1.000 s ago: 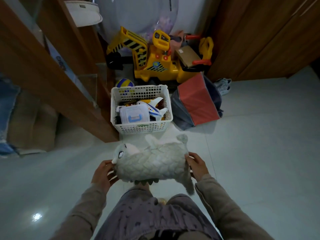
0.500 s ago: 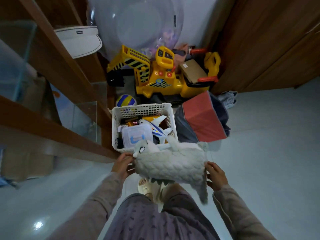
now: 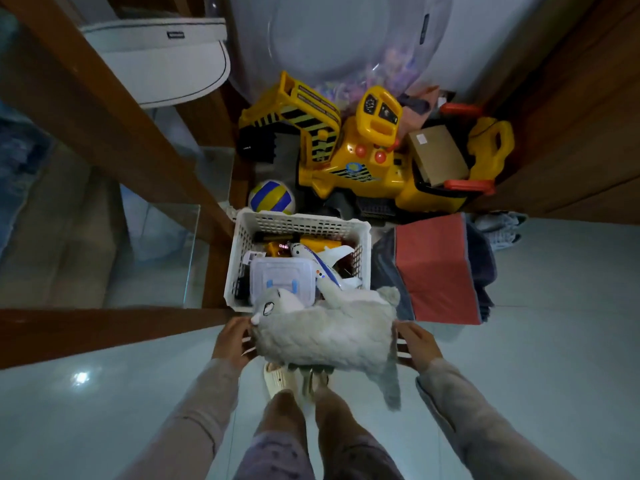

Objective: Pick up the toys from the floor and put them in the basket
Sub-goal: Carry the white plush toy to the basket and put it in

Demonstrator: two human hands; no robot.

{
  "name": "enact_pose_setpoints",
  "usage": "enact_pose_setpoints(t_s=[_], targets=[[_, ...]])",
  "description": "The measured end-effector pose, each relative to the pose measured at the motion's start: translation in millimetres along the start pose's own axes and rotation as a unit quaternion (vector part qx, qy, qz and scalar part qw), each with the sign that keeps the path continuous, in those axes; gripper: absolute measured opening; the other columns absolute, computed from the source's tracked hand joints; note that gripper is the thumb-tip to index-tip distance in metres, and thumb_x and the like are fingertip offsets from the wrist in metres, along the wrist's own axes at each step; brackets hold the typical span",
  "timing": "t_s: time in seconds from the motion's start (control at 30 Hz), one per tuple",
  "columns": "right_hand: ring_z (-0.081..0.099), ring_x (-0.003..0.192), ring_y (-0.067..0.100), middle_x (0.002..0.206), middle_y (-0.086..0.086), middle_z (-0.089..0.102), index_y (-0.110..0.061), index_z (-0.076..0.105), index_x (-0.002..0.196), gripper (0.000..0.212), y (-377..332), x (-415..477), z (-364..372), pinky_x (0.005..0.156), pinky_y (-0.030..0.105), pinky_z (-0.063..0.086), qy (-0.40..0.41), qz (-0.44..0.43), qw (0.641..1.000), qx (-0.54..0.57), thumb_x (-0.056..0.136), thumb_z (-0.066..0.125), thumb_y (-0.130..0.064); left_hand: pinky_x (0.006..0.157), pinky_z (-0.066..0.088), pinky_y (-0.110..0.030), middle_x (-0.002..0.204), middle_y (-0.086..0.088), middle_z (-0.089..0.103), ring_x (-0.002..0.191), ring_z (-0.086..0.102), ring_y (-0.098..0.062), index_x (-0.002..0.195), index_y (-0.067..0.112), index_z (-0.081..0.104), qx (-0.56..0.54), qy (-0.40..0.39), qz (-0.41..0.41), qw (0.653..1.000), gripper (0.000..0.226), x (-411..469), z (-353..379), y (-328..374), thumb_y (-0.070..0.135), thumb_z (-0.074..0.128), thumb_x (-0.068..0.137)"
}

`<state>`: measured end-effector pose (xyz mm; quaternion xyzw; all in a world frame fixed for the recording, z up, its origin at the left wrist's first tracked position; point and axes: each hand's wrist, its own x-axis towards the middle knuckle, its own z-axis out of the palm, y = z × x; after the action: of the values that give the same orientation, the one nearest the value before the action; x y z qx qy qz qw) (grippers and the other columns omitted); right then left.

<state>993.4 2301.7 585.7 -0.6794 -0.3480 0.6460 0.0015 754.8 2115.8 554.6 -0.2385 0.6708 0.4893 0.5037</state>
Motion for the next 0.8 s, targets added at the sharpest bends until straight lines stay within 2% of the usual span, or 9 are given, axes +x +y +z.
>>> enact_pose_setpoints(t_s=[0.13,0.27,0.4,0.47,0.53,0.6,0.7,0.73,0.8], targets=[[0.058,0.069,0.025,0.087,0.012,0.06,-0.008,0.058,0.086,0.012,-22.3,58.3,30.4,0.061,0.031,0.049,-0.026,0.024,0.999,-0.018,0.093,0.051,-0.015,0.07,0.049,-0.038,0.102,-0.014,0.058,0.085,0.057,-0.03,0.095,0.009,0.06,-0.045,0.014,-0.023,0.999,0.019,62.1,6.3,23.0,0.023,0.047,0.091],[0.06,0.07,0.024,0.081,0.009,0.062,-0.012,0.056,0.075,0.016,-20.3,136.3,70.3,0.065,0.033,0.052,-0.043,0.038,0.997,-0.049,0.09,0.054,-0.007,0.077,0.049,-0.04,0.125,-0.021,0.053,0.105,0.051,-0.036,0.124,0.005,0.049,-0.024,0.025,0.003,0.999,0.031,142.9,5.3,34.5,0.008,0.039,0.095],[0.061,0.073,0.021,0.078,0.006,0.064,-0.016,0.057,0.073,0.02,-3.5,218.9,115.8,0.062,0.03,0.049,-0.058,0.054,0.995,-0.069,0.087,0.053,-0.002,0.07,0.048,-0.033,0.127,-0.022,0.055,0.094,0.056,-0.031,0.131,0.002,0.047,0.045,0.035,0.026,0.998,0.037,228.3,2.2,27.0,0.009,0.038,0.096],[0.06,0.08,0.021,0.083,0.004,0.063,-0.018,0.057,0.077,0.019,12.9,255.0,138.3,0.066,0.031,0.051,-0.087,0.059,0.99,-0.099,0.085,0.051,-0.001,0.069,0.047,-0.03,0.12,-0.022,0.055,0.082,0.056,-0.03,0.131,0.001,0.048,0.076,0.035,0.029,0.996,0.038,268.9,-3.9,20.8,0.012,0.038,0.096],[0.057,0.091,0.023,0.095,0.003,0.059,-0.017,0.054,0.085,0.02,30.5,289.9,158.8,0.072,0.033,0.051,-0.121,0.064,0.983,-0.119,0.084,0.049,0.003,0.078,0.05,-0.037,0.111,-0.021,0.057,0.094,0.058,-0.036,0.124,-0.003,0.052,0.091,0.039,0.041,0.994,0.034,308.9,-16.0,13.3,0.006,0.04,0.094],[0.055,0.098,0.023,0.105,0.003,0.056,-0.016,0.052,0.097,0.024,46.1,319.3,178.8,0.073,0.033,0.05,-0.137,0.071,0.978,-0.138,0.086,0.046,0.004,0.084,0.051,-0.043,0.104,-0.015,0.061,0.104,0.057,-0.034,0.111,0.006,0.056,0.173,0.057,0.066,0.981,0.024,340.2,-29.7,5.2,0.007,0.043,0.091],[0.058,0.095,0.019,0.114,0.002,0.055,-0.014,0.048,0.115,0.035,61.5,346.3,204.4,0.071,0.031,0.05,-0.165,0.083,0.973,-0.136,0.086,0.046,0.005,0.096,0.049,-0.054,0.12,-0.014,0.058,0.112,0.056,-0.036,0.121,0.013,0.052,0.286,0.071,0.057,0.954,0.032,378.4,-43.9,-5.7,0.018,0.04,0.091],[0.059,0.098,0.02,0.119,0.003,0.055,-0.012,0.048,0.12,0.039,64.8,352.2,210.3,0.072,0.031,0.052,-0.173,0.087,0.972,-0.134,0.086,0.047,0.007,0.096,0.049,-0.052,0.124,-0.017,0.056,0.114,0.055,-0.037,0.125,0.012,0.051,0.318,0.076,0.054,0.944,0.035,387.9,-45.9,-8.6,0.011,0.039,0.092],[0.055,0.116,0.029,0.132,0.009,0.052,-0.007,0.044,0.131,0.05,69.6,360.3,216.3,0.088,0.041,0.052,-0.174,0.096,0.97,-0.14,0.084,0.048,0.008,0.089,0.053,-0.043,0.127,-0.021,0.051,0.113,0.054,-0.039,0.129,0.01,0.049,0.383,0.094,0.058,0.917,0.044,399.0,-48.6,-11.6,-0.002,0.037,0.089]])
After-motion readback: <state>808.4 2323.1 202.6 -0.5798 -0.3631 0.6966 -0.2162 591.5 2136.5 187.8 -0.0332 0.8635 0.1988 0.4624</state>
